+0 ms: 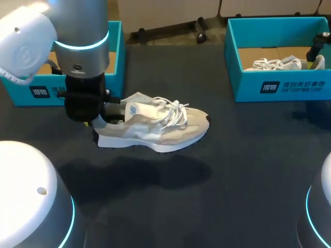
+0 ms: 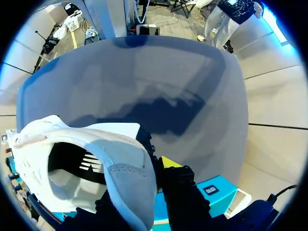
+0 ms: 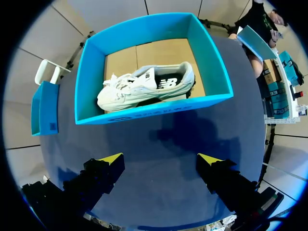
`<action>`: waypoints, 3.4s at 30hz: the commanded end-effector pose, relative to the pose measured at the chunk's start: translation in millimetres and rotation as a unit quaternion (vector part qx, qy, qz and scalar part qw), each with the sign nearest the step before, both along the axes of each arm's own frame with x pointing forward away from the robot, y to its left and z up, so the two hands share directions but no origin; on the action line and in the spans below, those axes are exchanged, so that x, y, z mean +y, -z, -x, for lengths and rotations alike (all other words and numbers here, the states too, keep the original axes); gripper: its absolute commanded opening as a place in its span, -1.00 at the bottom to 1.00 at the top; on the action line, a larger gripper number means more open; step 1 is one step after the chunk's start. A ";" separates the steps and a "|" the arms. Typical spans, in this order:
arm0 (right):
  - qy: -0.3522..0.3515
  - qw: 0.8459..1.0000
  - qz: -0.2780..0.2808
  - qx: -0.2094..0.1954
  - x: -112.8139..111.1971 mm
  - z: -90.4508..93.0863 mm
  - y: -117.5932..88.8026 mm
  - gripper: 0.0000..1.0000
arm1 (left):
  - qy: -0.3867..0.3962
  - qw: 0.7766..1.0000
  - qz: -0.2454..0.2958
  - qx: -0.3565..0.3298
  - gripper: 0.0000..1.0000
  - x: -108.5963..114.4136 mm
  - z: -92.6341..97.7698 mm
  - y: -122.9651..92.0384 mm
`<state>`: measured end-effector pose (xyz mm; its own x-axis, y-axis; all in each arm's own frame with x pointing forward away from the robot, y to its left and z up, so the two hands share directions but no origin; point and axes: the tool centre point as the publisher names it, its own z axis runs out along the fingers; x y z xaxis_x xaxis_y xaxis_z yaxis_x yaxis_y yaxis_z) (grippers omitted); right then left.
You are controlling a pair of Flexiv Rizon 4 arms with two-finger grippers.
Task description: Take the shoe out of the shoebox, open the shoe tongue, remove and reinsert the insole, then place the shoe into the shoebox
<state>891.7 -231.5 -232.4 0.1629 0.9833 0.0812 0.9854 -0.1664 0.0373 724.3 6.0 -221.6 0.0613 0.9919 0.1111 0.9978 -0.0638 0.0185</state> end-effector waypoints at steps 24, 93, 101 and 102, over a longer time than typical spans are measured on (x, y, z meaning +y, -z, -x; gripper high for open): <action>0.000 1.000 0.000 0.000 0.2 -0.2 0.1 1.00 | 0.015 1.000 -0.008 0.025 -1.00 -58.7 4.3 50.0; 0.000 1.000 0.000 0.000 0.2 -0.2 0.1 1.00 | 0.047 0.998 0.040 -0.010 1.00 -120.3 23.3 133.7; 0.000 1.000 0.000 0.000 0.2 -0.2 0.1 1.00 | -0.013 0.991 0.135 0.013 1.00 -104.8 36.2 55.5; 0.000 1.000 0.000 0.000 0.2 -0.2 0.1 1.00 | -0.032 0.990 0.138 0.015 1.00 -101.4 38.3 48.2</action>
